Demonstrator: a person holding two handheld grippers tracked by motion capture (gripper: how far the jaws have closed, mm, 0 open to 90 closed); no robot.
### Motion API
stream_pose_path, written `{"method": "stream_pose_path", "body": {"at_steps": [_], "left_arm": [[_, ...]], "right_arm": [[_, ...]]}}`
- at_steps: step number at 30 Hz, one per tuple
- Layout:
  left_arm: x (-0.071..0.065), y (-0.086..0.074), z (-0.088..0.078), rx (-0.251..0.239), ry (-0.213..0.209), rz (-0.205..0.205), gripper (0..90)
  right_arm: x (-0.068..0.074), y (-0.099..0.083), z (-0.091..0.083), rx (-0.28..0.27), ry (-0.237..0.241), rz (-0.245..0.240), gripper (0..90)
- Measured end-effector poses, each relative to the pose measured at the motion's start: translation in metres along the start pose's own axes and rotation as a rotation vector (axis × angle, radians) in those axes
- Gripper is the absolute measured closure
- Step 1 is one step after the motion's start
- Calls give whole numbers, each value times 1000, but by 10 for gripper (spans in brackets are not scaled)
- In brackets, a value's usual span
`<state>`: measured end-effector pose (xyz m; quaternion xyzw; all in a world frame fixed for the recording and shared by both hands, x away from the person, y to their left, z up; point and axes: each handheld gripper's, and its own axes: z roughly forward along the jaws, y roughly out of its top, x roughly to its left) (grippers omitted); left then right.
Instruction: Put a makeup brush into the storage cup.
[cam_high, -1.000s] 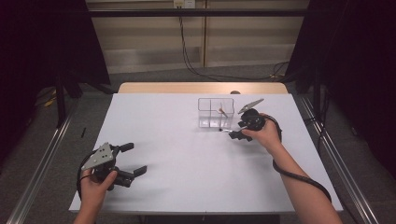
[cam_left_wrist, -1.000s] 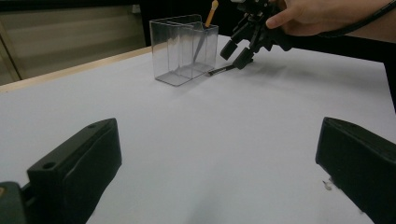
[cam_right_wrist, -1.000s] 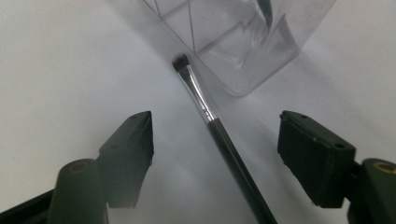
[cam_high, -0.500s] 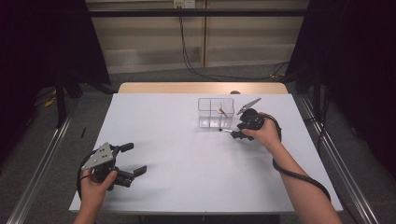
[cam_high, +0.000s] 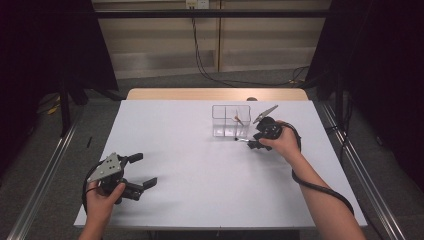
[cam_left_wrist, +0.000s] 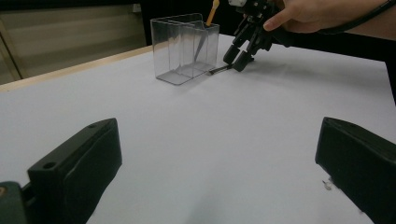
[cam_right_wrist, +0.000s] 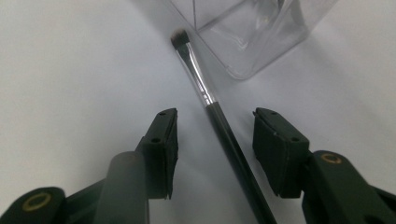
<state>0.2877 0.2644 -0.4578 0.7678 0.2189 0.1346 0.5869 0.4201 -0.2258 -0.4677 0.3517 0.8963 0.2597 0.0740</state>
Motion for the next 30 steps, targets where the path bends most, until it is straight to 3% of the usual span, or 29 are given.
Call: {"method": "stream_pose_path", "body": {"at_steps": [7,22,30], "left_arm": [[0,0,0,0,-1,1,4],[0,0,-1,-1,1,4,4],[0,1,-1,-4,0,5,4]], "right_arm": [[1,0,0,4,-6,-12,552],[9,6,-3,79,9,-49,826],[8,2,-9,124,17,-13,846]]}}
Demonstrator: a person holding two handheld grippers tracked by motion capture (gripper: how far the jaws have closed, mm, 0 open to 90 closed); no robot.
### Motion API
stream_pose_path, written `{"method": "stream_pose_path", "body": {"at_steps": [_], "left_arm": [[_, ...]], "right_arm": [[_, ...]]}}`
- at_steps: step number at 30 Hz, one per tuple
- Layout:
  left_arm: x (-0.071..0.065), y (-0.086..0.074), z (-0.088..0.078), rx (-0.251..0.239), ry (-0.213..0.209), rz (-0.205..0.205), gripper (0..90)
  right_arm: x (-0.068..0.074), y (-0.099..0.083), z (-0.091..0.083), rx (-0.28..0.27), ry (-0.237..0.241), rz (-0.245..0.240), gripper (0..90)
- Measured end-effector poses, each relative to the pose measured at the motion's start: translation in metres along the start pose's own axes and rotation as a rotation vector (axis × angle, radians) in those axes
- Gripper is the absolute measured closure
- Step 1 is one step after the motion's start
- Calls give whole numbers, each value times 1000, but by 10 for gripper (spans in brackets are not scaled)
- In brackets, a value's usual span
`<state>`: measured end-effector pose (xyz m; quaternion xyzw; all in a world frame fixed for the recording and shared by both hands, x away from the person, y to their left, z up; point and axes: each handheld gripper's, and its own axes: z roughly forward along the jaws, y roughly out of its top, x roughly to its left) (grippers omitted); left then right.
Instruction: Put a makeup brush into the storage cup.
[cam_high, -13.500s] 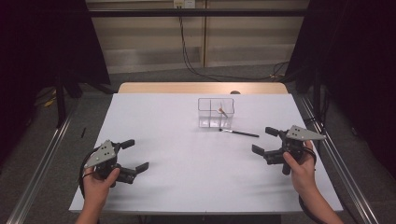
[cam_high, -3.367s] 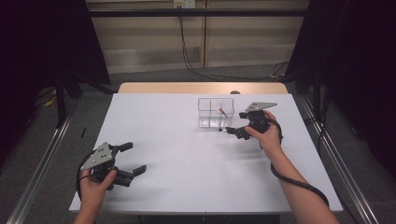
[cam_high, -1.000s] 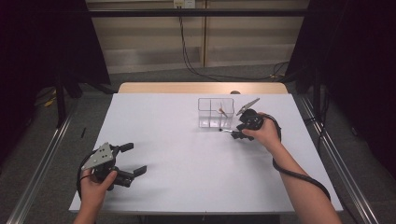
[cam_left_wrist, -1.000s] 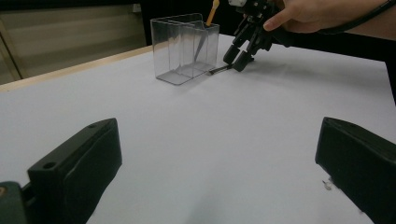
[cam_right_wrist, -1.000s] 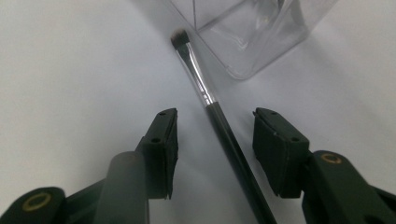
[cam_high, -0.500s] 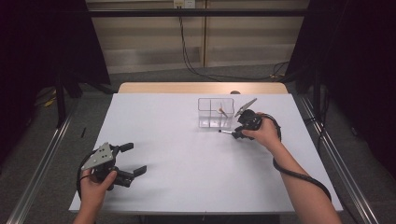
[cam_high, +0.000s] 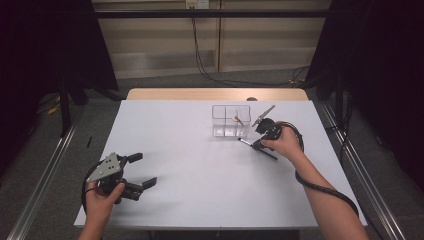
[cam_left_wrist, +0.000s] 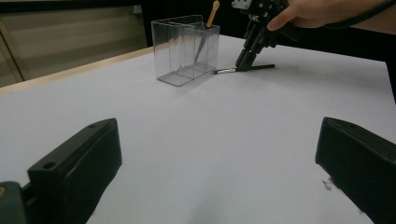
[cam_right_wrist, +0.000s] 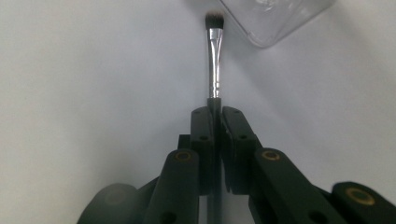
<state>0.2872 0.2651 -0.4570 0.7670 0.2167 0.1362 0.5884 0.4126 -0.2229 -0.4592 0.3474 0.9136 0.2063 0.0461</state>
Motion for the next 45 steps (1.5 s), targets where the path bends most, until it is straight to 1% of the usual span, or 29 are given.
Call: {"method": "stream_pose_path", "body": {"at_steps": [3,6,7,11,12,13,15,17,22,24,27,30,34,36,38,39,42,45], "left_arm": [[0,0,1,4,1,0,4],[0,0,1,5,-1,-1,4],[0,0,1,5,2,0,4],[0,-1,2,3,1,-6,4],[0,-1,3,3,-3,-9,4],[0,-1,3,7,-3,-3,4],[0,-1,3,7,-4,-1,4],[0,-1,3,9,-3,-4,4],[0,-1,2,6,1,-6,4],[0,-1,2,0,2,-7,4],[0,-1,2,3,3,-3,4],[0,0,2,-1,2,-7,4],[0,-1,2,4,3,-11,4],[0,0,2,4,5,-3,4],[0,0,2,-1,2,-4,4],[0,0,2,2,4,-3,4],[0,0,2,1,4,-4,4],[-1,0,2,3,4,-4,3]], "right_arm": [[0,0,-1,14,1,21,843],[0,1,0,26,3,28,830],[0,2,0,32,4,18,829],[0,4,0,51,1,19,827],[0,5,1,54,0,11,827],[1,6,1,59,-2,21,826],[1,6,1,66,-2,16,826],[1,6,1,63,-6,34,843],[2,3,1,43,-14,42,847],[3,2,0,35,-22,26,847],[6,0,0,20,-36,23,848],[5,-3,-1,1,-32,26,848],[4,-7,-4,-20,-30,51,848],[3,-9,-6,-31,-22,64,848],[1,-12,-9,-55,-13,78,847],[1,-14,-11,-73,-8,93,847],[0,-16,-15,-104,-4,99,847],[-1,-19,-18,-144,12,108,847]]}}
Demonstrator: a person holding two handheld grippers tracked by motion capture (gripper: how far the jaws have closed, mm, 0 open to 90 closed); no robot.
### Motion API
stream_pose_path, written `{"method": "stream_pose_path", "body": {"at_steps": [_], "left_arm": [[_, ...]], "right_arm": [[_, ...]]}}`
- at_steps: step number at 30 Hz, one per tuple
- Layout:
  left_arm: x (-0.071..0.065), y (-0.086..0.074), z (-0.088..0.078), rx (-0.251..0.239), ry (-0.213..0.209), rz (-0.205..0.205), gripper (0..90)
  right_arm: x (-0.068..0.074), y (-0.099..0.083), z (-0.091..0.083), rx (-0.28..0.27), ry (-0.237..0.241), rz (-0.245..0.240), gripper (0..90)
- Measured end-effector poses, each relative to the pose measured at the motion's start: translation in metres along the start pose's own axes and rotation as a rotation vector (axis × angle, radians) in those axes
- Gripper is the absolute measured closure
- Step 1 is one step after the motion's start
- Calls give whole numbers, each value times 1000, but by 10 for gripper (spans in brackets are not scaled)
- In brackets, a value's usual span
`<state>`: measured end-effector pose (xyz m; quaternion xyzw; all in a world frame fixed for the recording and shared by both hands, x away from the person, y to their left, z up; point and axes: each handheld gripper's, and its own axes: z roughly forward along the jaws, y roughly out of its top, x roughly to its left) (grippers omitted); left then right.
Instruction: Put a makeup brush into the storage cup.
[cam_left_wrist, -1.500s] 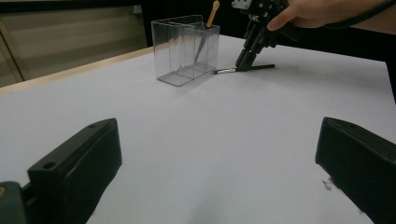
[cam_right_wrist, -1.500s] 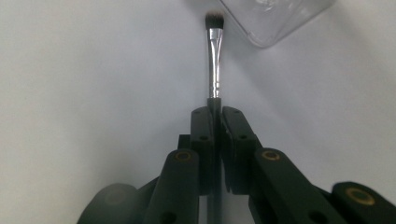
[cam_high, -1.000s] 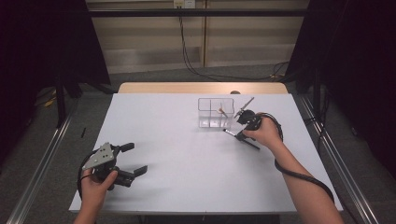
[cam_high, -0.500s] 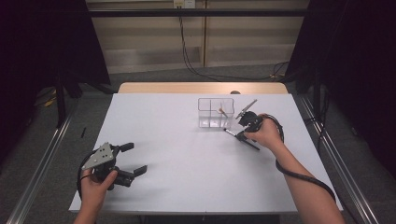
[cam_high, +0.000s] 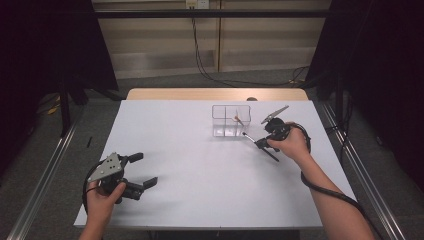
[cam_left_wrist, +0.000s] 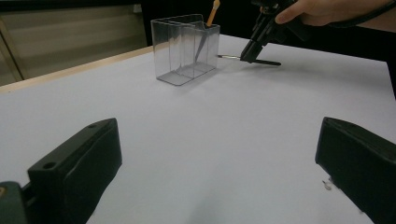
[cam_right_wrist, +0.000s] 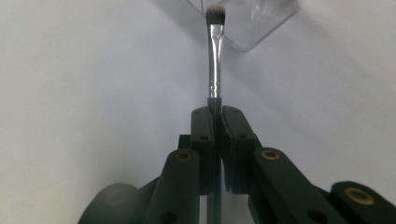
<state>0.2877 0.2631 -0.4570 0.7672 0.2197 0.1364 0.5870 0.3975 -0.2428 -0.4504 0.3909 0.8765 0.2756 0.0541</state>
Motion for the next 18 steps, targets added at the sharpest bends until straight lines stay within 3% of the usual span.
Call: {"method": "stream_pose_path", "body": {"at_steps": [11,18], "left_arm": [[0,0,0,-2,1,0,4],[0,0,-1,-1,1,0,4]], "right_arm": [[5,-3,-5,-59,28,-4,847],[8,-6,-8,-127,54,-11,848]]}}
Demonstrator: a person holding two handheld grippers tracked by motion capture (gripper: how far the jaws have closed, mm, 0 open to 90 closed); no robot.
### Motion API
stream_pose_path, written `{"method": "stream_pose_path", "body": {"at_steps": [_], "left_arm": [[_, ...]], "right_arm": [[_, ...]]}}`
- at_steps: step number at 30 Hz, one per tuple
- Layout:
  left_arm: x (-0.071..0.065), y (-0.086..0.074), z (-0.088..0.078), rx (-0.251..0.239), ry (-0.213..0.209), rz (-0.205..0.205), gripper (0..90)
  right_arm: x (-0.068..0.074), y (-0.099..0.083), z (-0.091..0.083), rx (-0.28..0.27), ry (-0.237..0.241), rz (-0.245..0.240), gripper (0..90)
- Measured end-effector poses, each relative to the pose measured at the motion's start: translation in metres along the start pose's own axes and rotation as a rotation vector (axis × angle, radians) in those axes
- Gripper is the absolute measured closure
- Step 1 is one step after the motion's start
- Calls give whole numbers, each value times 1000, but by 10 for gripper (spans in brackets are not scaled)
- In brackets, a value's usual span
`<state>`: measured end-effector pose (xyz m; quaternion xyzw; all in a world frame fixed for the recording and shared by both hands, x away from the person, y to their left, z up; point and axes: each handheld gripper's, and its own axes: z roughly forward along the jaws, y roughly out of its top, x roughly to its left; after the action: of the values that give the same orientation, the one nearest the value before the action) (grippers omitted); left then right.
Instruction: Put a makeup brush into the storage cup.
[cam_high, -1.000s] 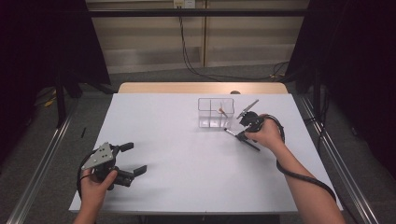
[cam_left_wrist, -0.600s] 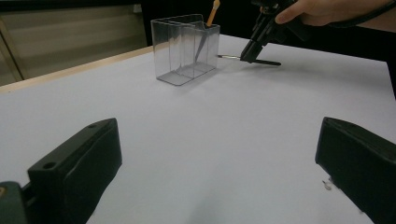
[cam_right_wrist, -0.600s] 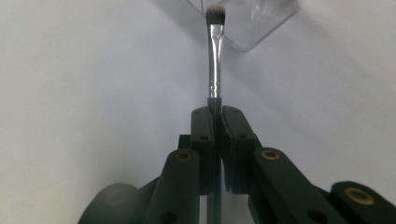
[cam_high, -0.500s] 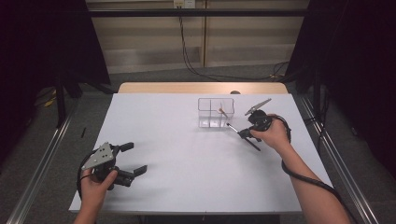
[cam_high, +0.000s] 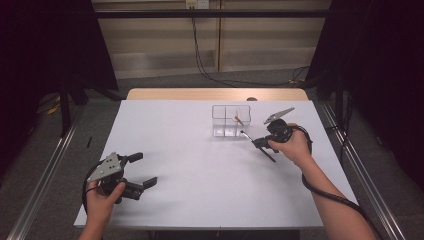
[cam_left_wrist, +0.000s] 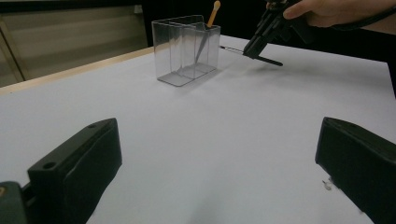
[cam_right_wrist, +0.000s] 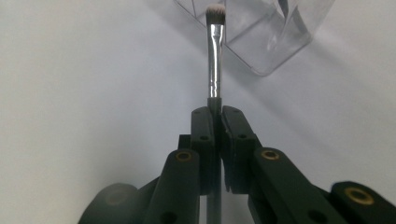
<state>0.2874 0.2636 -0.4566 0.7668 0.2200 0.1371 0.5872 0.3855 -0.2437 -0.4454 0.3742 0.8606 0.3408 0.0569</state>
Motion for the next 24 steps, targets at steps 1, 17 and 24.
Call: {"method": "stream_pose_path", "body": {"at_steps": [1,17,24], "left_arm": [[0,0,0,1,1,1,4],[-1,1,0,-3,2,1,4],[0,0,0,1,3,0,4]], "right_arm": [[0,0,-1,-14,4,1,848],[4,-7,-13,-187,7,16,848],[7,-8,-18,-269,-6,10,848]]}}
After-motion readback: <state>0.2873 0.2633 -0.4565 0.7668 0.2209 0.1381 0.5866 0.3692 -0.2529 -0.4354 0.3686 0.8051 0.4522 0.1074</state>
